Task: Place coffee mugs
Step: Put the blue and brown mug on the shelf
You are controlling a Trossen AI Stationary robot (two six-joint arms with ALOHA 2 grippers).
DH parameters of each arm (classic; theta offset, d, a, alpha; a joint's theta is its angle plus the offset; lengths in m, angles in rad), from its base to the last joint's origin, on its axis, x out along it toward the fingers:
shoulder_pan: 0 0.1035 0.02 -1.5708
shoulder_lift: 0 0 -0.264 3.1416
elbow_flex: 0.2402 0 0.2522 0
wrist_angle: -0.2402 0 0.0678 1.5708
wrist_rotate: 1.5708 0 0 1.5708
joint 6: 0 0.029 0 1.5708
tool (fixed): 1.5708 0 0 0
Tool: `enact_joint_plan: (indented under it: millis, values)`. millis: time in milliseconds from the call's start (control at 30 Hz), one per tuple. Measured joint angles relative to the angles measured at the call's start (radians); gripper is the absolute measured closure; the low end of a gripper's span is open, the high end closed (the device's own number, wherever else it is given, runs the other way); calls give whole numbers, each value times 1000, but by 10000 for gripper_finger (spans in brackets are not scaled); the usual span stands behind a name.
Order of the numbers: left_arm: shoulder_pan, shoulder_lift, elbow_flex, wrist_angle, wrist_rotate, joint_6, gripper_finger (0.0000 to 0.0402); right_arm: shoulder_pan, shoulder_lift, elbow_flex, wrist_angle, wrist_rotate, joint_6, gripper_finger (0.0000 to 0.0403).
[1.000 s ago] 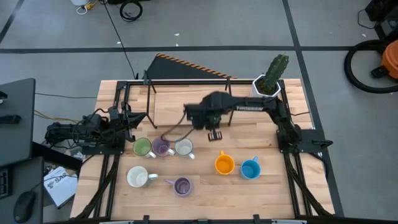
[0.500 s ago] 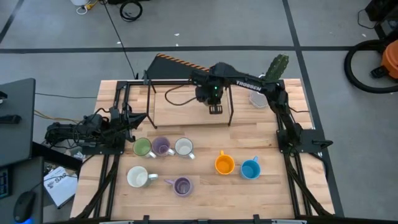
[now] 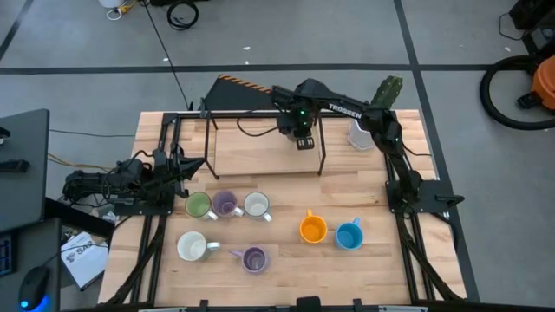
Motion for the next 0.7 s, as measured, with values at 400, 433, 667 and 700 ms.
enact_joint_plan:
  millis: [400,433,667,700]
  values:
    - [0,0,0,0,0,5,386,-52,1,-65,39,36,-61,349]
    - [0,0,0,0,0,6,386,-53,1,-66,39,43,-63,349]
    - [0,0,0,0,0,8,386,-53,1,-66,34,68,-95,347]
    - [0,0,0,0,0,8,386,-52,1,-66,33,68,-99,346]
